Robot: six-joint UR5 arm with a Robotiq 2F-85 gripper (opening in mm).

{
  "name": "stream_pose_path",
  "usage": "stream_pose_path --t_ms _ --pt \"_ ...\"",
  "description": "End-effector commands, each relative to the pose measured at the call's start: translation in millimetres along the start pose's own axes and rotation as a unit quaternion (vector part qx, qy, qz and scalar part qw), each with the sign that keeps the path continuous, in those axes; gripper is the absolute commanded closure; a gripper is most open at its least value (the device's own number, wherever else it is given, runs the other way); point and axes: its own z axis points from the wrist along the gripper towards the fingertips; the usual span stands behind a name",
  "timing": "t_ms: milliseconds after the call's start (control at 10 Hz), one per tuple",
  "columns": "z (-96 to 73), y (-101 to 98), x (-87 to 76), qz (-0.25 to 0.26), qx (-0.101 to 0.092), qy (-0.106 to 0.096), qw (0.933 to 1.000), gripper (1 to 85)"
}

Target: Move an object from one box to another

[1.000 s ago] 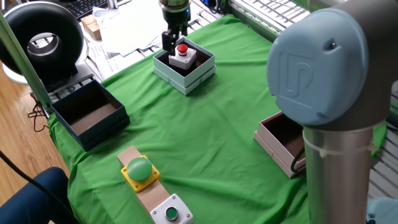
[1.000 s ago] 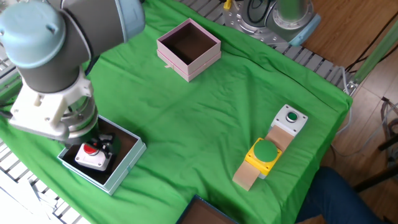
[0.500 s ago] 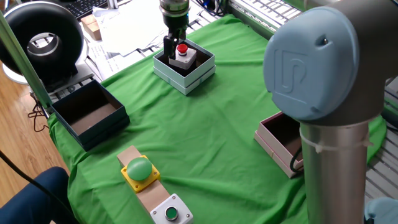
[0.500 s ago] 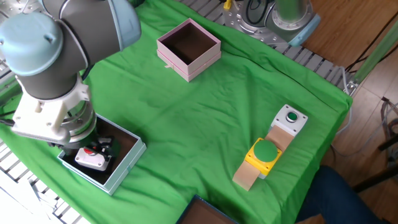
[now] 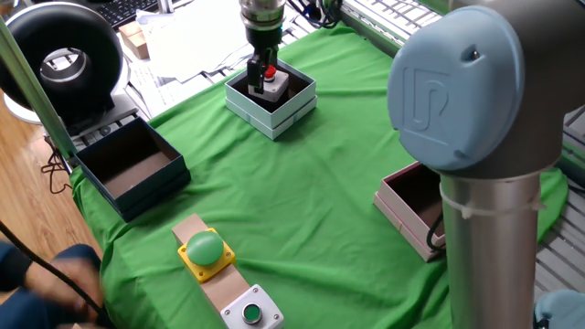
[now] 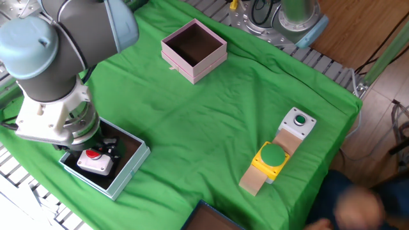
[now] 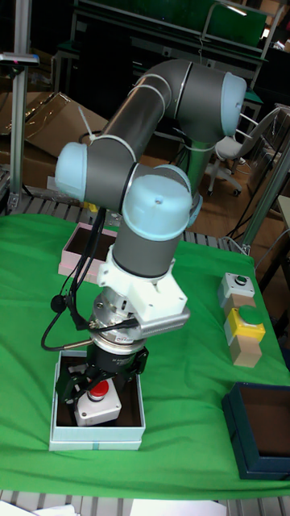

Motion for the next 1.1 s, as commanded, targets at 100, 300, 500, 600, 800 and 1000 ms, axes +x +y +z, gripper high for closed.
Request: stream_pose_path --t_ms 100,300,500,600,800,1000 --pt "13.9 4.5 -7.2 0.025 -0.021 -0.026 0.9991 2.7" --pt "12.5 -3.9 4.8 0.104 0.007 0.004 0.9946 84.3" --pt "-16.3 10.4 10.4 0.133 0.011 0.042 0.9902 84.3" --pt "-37.0 6.0 10.4 0.122 0.040 0.051 0.9904 84.3" --pt "-69.8 14.1 13.9 0.109 0.059 0.047 0.9912 84.3" --pt "-97.0 21.5 37.3 0.104 0.071 0.056 0.9905 84.3"
